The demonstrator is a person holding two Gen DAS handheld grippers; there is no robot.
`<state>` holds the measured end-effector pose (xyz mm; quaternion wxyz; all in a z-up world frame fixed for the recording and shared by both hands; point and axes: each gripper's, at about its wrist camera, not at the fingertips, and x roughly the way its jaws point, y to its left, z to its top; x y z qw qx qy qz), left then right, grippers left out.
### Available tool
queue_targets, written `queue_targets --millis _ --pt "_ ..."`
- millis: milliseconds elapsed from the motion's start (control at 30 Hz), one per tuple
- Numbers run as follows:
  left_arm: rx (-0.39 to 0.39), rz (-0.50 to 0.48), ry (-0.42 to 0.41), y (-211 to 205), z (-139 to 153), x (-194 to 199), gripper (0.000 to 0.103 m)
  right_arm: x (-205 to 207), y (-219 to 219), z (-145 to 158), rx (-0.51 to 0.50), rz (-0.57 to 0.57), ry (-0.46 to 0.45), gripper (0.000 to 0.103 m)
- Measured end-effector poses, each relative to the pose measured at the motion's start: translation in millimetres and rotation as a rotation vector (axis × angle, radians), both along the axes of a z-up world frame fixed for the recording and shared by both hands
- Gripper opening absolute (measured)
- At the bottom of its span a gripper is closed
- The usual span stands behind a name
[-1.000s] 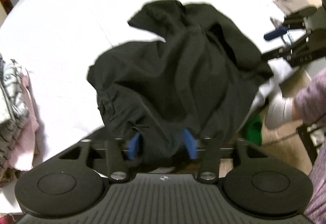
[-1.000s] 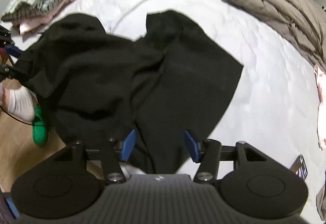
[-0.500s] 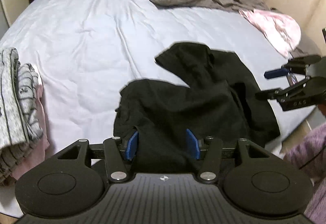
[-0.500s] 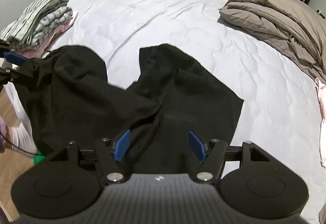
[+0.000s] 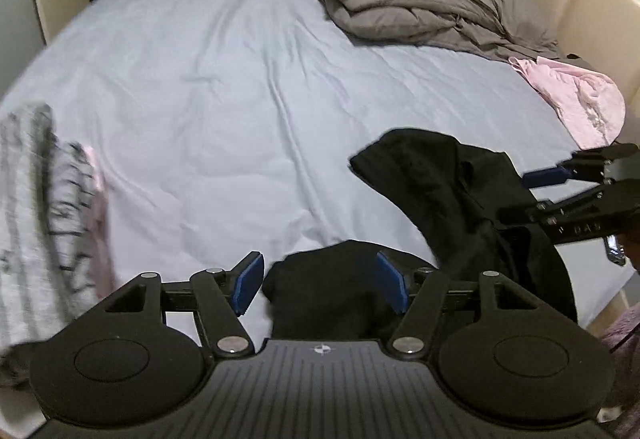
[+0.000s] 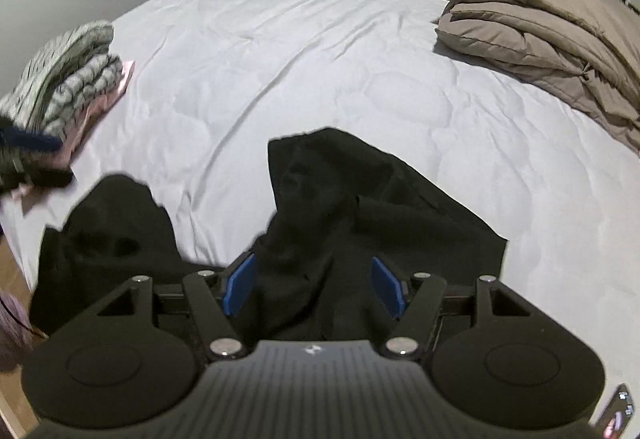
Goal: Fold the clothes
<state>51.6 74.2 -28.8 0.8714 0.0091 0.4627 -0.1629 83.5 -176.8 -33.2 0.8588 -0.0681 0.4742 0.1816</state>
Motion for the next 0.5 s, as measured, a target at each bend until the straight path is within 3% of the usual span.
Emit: queue_targets --millis 233,500 --pt "-0.043 0.032 0.099 -3 -34 21 0.061 30 23 -10 0.029 -0.014 0.002 0.069" --pt "-0.028 0.018 0.152 -3 -51 24 0.060 52 43 -42 -0.027 0.000 0.051 0.069"
